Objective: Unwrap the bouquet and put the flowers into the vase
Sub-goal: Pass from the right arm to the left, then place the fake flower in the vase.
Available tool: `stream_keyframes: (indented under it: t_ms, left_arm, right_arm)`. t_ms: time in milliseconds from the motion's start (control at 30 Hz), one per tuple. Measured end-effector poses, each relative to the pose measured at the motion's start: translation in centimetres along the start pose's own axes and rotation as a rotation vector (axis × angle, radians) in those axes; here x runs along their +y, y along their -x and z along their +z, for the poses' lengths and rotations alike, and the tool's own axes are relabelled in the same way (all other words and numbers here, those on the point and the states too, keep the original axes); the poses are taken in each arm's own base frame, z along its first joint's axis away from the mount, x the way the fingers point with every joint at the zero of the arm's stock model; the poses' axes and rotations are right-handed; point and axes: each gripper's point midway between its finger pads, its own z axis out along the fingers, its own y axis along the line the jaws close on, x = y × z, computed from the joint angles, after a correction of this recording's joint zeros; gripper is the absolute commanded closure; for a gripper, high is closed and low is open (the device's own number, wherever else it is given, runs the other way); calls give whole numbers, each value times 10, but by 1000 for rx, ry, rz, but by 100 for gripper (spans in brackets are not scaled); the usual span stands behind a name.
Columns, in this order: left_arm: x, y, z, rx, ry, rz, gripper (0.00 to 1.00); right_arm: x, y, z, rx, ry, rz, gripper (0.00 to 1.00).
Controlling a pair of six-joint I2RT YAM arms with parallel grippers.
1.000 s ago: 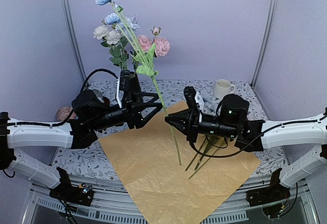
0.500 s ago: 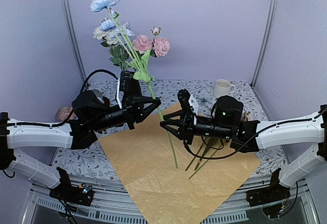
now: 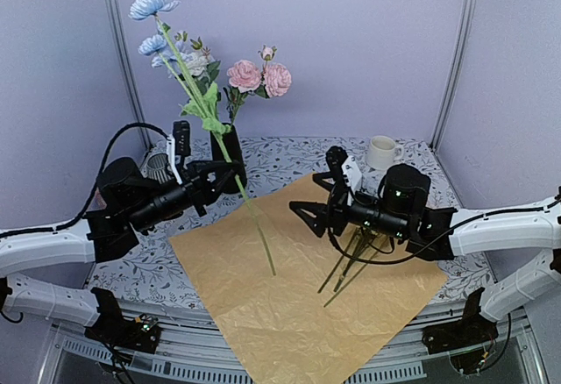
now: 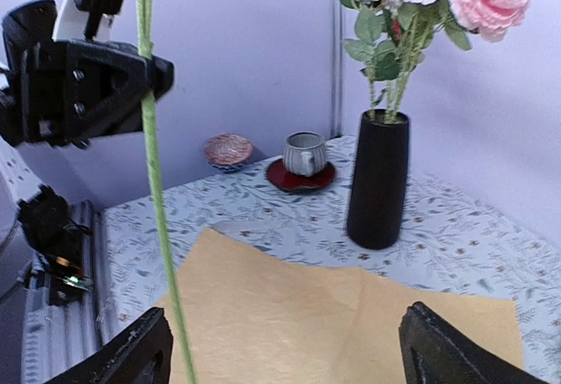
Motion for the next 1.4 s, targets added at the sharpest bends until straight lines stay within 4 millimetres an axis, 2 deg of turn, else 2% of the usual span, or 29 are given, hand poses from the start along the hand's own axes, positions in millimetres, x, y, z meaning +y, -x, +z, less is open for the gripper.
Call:
stream_keyframes:
  t_ms: [133,233,367,467,567,833,1167,1267,1400]
  left_arm:
    - [27,18,-17,-31,136,43,100]
    - [49,29,-30,-53,243,74,100]
    - [73,40,-42,-66,359,114,100]
    - [86,52,-45,-76,426,159,100]
    - [97,73,-41,-94,486,211,100]
    - [114,137,-29,-174,593,358,100]
    - [111,219,-11,-306,648,531,100]
    - [118,235,-3,-331,668,560,100]
    - [137,242,10,-333,688,570,100]
  right_arm:
    - [-39,-4,-8,3,-121,-7,1]
    - [-62,-14,-14,15,-213,-31,1]
    - [-80,-40,-29,31,-314,-64,1]
    - [-87,-67,-45,47,-361,-85,1]
    - [-91,-81,-51,57,-389,-89,1]
    - [-98,-93,-44,70,-418,-104,1]
    - [-98,-89,-43,58,-417,-124,1]
    - [-98,-89,-41,61,-417,-132,1]
    - [-98,-87,-40,56,-416,-136,1]
